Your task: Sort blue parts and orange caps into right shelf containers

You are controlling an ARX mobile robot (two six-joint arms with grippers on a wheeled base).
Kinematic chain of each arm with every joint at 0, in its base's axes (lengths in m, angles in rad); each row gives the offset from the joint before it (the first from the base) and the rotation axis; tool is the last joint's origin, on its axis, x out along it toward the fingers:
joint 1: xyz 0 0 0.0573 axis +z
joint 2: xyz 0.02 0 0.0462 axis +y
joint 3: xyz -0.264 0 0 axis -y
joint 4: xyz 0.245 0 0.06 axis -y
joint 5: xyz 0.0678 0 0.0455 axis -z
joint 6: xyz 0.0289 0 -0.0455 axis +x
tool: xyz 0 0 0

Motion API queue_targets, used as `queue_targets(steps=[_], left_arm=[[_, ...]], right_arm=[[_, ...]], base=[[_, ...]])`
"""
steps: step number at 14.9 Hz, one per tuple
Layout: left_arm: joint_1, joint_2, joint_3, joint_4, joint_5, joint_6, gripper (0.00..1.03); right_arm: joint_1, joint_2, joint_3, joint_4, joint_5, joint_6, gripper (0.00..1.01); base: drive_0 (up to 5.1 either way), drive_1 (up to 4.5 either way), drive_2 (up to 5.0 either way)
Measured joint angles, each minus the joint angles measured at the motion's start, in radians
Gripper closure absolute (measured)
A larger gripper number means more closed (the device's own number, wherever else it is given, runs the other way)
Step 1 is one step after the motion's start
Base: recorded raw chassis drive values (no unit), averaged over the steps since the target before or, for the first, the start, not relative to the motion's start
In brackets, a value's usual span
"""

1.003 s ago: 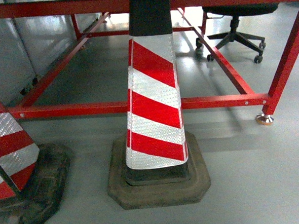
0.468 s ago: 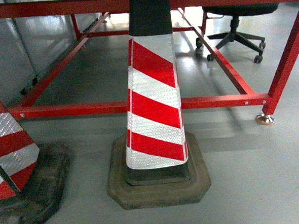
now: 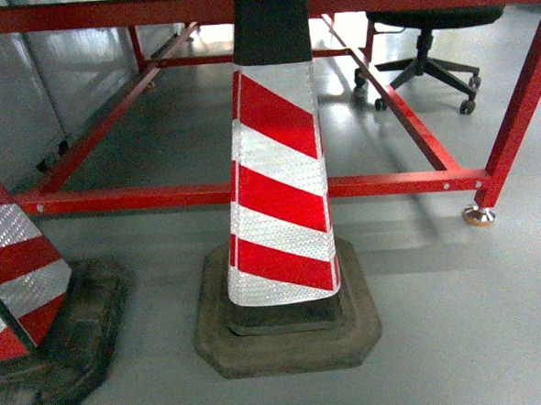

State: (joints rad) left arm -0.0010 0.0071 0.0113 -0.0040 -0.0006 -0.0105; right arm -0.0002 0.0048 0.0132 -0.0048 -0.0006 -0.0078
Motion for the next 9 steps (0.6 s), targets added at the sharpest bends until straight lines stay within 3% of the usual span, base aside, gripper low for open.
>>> queue_targets(steps=[9], left_arm=[[0.000,0.000,0.000,-0.003,0.001,0.000,0.05]], right_arm=[[0.000,0.000,0.000,-0.002,0.000,0.000,0.03]], base=[[0.0,0.00,0.0]])
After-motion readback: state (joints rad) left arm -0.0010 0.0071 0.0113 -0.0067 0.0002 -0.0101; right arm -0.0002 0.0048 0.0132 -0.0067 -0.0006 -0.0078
